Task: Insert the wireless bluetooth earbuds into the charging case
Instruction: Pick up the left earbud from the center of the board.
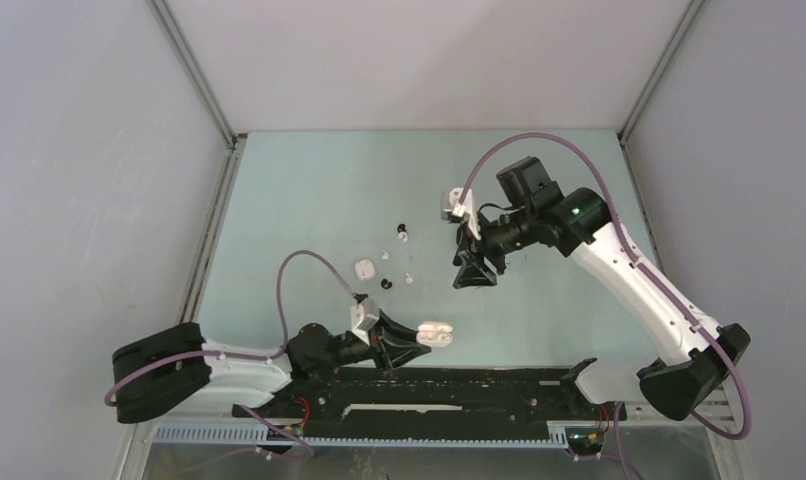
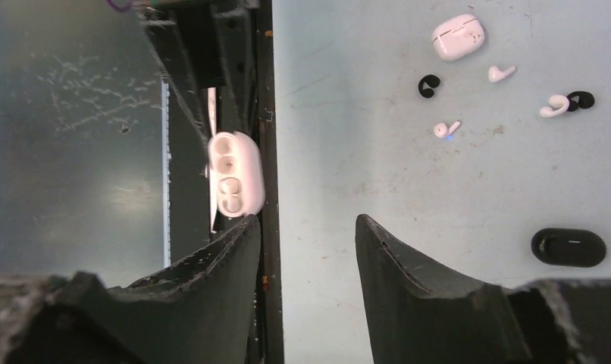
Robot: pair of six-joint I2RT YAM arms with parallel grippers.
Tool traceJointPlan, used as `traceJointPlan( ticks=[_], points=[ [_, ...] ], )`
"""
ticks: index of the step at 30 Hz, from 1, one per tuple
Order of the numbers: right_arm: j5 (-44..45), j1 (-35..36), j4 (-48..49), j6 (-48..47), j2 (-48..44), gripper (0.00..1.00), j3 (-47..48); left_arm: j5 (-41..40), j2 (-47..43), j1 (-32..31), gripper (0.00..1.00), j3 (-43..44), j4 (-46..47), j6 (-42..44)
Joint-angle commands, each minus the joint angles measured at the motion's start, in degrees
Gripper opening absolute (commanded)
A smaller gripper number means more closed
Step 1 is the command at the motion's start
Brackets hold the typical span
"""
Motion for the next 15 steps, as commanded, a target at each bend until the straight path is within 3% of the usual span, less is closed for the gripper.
traceJointPlan(
  ticks=[1, 7, 12, 15],
  points=[
    [-11.67, -6.77, 4.51, 1.82, -1.61, 0.51, -3.56, -2.8, -7.47, -2.29, 0.0, -4.15, 4.05, 11.61],
    [-8.67, -13.01, 14.24, 6.97, 3.63, 0.45, -5.29, -7.99, -23.57, -2.31, 0.0, -6.66, -6.32, 14.97],
    [-2.22, -12.78, 23.66, 12.24, 11.34, 0.33, -5.09, -19.77, -42.7, -2.31, 0.0, -3.9, -32.22, 17.07],
    [3.39, -9.7, 24.97, 12.79, 17.57, 0.26, -3.22, -28.45, -50.85, -2.31, 0.0, -5.2, -38.34, 15.87]
  ],
)
